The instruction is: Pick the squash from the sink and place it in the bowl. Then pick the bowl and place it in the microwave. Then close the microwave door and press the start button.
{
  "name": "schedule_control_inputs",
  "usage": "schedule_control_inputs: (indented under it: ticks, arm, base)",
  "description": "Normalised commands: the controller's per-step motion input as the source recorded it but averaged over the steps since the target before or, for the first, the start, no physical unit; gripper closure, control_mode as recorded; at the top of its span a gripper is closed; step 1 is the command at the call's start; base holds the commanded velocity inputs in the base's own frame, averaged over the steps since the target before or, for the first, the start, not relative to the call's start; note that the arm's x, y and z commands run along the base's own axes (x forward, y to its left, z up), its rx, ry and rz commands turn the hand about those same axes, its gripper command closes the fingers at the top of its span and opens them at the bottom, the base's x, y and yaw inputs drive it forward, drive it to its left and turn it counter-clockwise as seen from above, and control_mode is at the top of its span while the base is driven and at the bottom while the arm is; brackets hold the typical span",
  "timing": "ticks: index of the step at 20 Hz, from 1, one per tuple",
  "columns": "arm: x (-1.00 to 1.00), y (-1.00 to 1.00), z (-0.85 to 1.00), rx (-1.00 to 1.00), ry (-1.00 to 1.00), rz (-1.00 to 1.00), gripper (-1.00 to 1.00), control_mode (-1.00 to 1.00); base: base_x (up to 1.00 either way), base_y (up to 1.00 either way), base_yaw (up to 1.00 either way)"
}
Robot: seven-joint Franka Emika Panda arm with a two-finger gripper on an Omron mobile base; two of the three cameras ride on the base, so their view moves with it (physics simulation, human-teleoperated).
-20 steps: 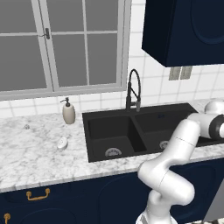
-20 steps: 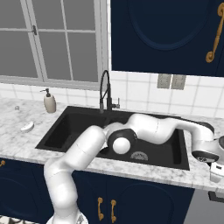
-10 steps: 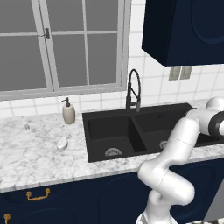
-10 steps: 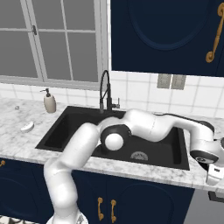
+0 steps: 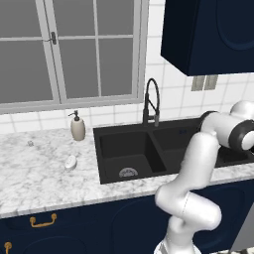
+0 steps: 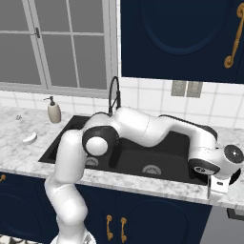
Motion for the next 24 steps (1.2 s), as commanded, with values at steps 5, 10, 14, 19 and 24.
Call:
schedule_control_inputs:
  ticks: [5, 10, 14, 19, 24]
  arm:
    - [-0.19, 0.73, 0.62, 0.0, 0.04, 0.14, 1.0, -1.0]
    - [-0.01, 0.95, 0.58, 0.0, 0.14, 0.11, 1.0, -1.0]
    - [-0.02, 1.0, 0.48, 0.0, 0.13, 0.1, 1.0, -1.0]
    - [-0.29, 0.99, 0.17, 0.0, 0.01, 0.06, 1.0, -1.0]
    - [-0.39, 0.95, 0.19, 0.0, 0.0, 0.03, 1.0, -1.0]
  base:
    - [0.0, 0.0, 0.0]
    - [0.0, 0.0, 0.0]
    - [0.0, 0.0, 0.0]
    - [0.0, 0.0, 0.0]
    - [0.0, 0.0, 0.0]
